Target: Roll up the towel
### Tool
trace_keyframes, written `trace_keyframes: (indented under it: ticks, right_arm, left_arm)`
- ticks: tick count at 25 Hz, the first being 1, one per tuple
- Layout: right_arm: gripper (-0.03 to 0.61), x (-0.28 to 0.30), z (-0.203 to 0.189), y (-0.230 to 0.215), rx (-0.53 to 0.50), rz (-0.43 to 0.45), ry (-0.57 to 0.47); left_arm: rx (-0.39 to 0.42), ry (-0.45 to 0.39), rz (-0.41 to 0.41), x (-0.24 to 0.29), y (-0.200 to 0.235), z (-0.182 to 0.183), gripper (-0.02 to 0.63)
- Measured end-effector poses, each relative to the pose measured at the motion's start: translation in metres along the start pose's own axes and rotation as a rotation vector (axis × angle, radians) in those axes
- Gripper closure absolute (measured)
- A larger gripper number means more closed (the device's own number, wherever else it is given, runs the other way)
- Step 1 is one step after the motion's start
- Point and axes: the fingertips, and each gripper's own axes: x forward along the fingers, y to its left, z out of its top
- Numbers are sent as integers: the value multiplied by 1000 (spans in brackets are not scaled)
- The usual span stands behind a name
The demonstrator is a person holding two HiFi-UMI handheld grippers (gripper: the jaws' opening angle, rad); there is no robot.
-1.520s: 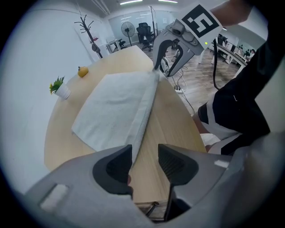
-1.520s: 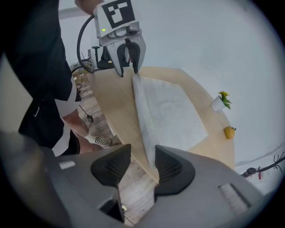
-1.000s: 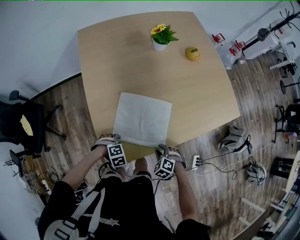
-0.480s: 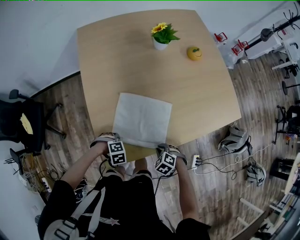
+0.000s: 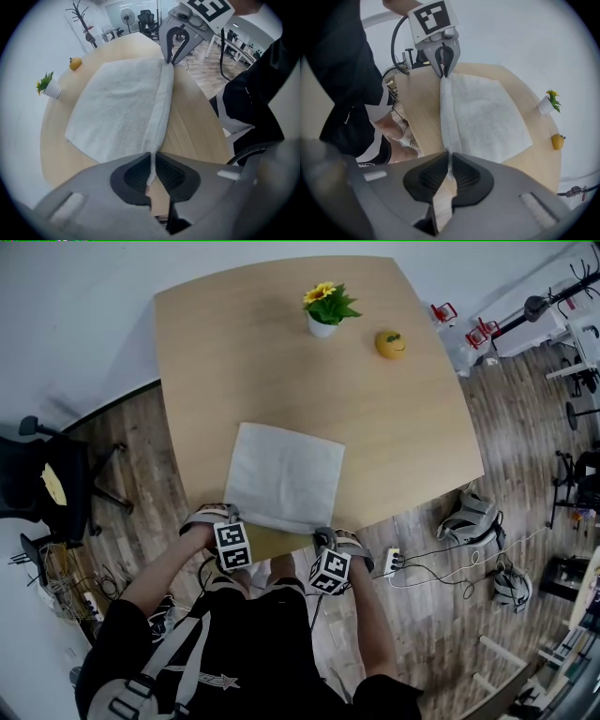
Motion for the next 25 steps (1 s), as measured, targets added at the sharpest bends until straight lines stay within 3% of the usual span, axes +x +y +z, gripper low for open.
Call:
trace_keyframes:
  ticks: [3, 10, 17, 25]
  right_arm:
    - [554, -4, -1, 9, 22, 18, 1]
    - [557, -16, 3, 57, 102, 236, -15]
    - [555, -23, 10, 55, 223, 364, -32]
    - [555, -31, 13, 48, 292, 469, -40]
  left_arm:
    - [-26, -15, -6, -2, -9, -5, 581]
    - [-23, -11, -107, -7, -56, -21, 581]
    - [-59, 37, -206, -7, -58, -23, 580]
    - [-74, 74, -320, -13, -55, -21, 580]
